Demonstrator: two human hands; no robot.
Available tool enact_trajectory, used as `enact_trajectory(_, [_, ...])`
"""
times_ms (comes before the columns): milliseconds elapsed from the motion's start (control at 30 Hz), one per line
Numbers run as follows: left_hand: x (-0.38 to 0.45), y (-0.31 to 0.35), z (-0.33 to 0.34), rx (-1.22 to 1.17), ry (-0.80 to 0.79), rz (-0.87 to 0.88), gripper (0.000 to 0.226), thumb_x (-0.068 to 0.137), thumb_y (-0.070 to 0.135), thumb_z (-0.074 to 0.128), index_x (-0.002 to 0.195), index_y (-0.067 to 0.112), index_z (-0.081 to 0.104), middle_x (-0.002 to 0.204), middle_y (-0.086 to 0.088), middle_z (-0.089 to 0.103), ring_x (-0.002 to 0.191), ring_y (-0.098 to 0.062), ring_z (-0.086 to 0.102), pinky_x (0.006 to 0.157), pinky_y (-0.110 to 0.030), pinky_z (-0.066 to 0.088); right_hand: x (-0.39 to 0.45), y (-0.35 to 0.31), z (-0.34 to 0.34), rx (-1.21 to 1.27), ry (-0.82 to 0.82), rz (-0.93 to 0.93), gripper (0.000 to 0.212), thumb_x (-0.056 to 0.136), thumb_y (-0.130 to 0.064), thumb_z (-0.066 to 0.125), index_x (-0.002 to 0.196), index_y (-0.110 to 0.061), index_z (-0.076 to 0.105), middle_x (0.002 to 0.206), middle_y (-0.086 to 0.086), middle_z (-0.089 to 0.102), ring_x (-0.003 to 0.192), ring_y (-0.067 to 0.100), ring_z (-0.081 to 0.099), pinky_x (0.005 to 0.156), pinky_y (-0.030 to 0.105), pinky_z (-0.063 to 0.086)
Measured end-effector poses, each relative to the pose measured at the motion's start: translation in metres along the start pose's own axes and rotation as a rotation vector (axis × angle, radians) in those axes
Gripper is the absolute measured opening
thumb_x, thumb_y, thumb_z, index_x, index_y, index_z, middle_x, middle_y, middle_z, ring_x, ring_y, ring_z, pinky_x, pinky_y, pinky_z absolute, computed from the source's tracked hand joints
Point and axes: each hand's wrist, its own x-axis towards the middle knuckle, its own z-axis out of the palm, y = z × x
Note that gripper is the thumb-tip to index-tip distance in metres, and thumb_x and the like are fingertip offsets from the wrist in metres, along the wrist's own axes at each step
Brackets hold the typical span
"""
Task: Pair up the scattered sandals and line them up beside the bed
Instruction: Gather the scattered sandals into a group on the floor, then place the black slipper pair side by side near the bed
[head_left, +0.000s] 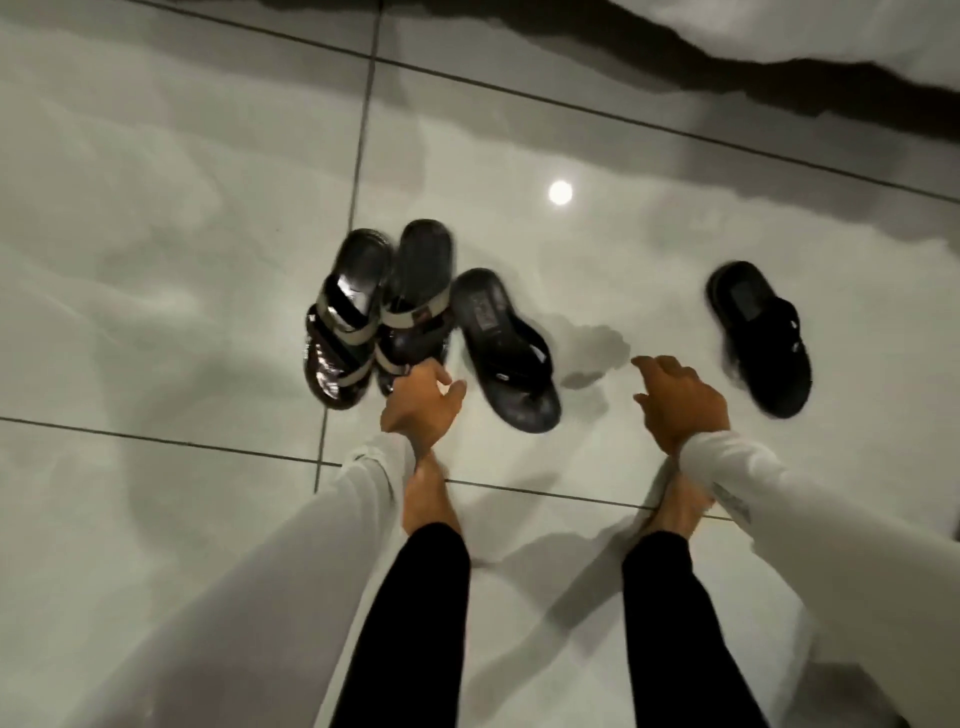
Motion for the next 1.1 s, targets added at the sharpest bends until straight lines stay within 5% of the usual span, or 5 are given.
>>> enact_trajectory(200, [0.014,0.051,0.093,0.577,-0.075,0.283,0.058,0.087,0.029,0.063,0.138,0.017,0.037,0.138,-0.016,0.035,0.107,-0.043,0.059,0.088,-0.048,0.049,0.045,0.125,0.022,-0.008,-0.020,0.167,0.060,0.089,-0.008,0.064,0.143,-0.013,0.038,0.139,0.019,0.044,0.116,0.044,0.055,0.089,0.052,0.053])
enact_trajectory(367, [0.047,0.072,0.149,0.627,-0.097,0.146,0.070,0.086,0.027,0.065,0.143,0.008,0.029,0.138,-0.020,0.044,0.119,-0.046,0.052,0.094,-0.051,0.045,0.101,0.192,0.047,-0.039,0.055,0.101,0.062,0.085,-0.004,0.064,0.141,-0.013,0.039,0.136,0.020,0.048,0.108,0.047,0.061,0.081,0.053,0.051])
enact_trajectory(500, [0.048,0.079,0.169,0.638,-0.042,0.121,0.045,0.092,0.025,0.058,0.131,0.011,0.042,0.125,-0.023,0.057,0.111,-0.046,0.057,0.088,-0.047,0.047,0.112,0.232,0.059,-0.201,0.034,-0.008,0.031,0.087,-0.013,0.065,0.118,-0.014,0.063,0.109,0.015,0.067,0.102,0.038,0.065,0.077,0.042,0.053])
enact_trajectory(833, [-0.018,0.153,0.206,0.942,-0.057,0.473,0.039,0.093,0.019,0.051,0.132,0.018,0.045,0.119,-0.013,0.064,0.105,-0.038,0.064,0.082,-0.044,0.051,0.070,0.214,0.030,0.150,-0.014,-0.145,0.041,0.090,-0.010,0.059,0.130,-0.021,0.059,0.119,0.014,0.066,0.111,0.037,0.059,0.081,0.043,0.053])
enact_trajectory(1100, [0.006,0.208,0.249,0.942,0.015,0.688,0.047,0.093,0.029,0.054,0.137,0.017,0.042,0.108,-0.013,0.067,0.096,-0.037,0.066,0.076,-0.041,0.051,0.081,0.195,0.032,0.283,0.129,-0.087,0.032,0.085,-0.007,0.055,0.112,-0.022,0.065,0.102,0.008,0.071,0.096,0.035,0.066,0.068,0.034,0.048])
